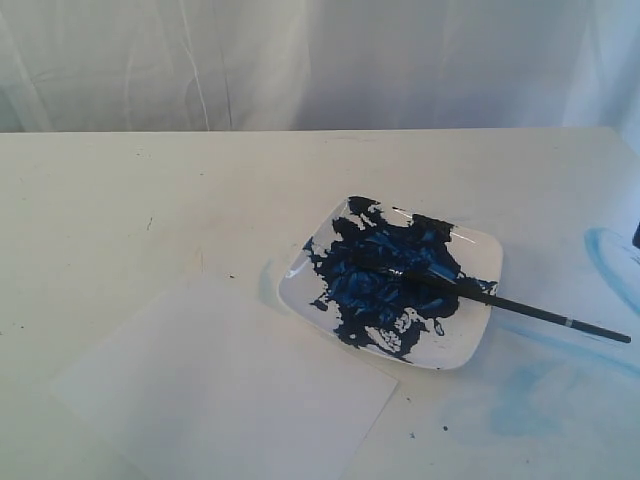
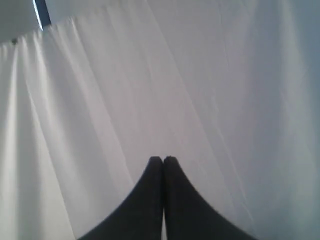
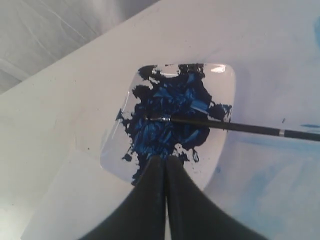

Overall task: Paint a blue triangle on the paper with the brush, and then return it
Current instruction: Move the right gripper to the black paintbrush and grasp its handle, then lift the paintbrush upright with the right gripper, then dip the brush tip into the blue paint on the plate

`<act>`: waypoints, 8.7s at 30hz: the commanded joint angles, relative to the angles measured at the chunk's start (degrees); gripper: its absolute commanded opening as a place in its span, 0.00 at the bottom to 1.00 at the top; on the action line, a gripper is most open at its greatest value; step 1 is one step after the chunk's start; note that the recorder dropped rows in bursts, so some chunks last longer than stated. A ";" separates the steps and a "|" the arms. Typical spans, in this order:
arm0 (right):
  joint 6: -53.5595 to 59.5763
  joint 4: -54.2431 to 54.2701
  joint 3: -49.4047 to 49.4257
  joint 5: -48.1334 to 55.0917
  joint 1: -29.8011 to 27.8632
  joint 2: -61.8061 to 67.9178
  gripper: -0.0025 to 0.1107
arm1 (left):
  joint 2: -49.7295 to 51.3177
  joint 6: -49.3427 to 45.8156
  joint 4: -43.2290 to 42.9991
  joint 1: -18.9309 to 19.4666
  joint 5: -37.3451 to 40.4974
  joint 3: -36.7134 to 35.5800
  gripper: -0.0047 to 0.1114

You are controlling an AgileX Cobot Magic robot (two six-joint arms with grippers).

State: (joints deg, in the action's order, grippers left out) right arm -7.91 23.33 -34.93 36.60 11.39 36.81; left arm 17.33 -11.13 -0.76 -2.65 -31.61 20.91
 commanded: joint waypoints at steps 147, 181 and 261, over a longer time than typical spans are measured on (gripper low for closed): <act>-60.39 15.53 0.91 -49.51 6.85 54.03 0.02 | 76.29 -20.99 21.31 -6.77 65.79 30.54 0.04; -1.56 -25.19 -26.16 -27.95 6.85 40.43 0.02 | 76.29 -20.99 21.31 -6.77 65.80 30.54 0.04; -2.27 -29.55 -21.52 -52.39 11.55 59.67 0.02 | 76.29 -20.99 21.31 -6.77 65.99 30.54 0.04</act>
State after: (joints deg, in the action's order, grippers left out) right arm -10.58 -5.87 -56.65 -18.25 22.85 96.65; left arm 93.70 -32.09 19.86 -9.16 33.50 51.87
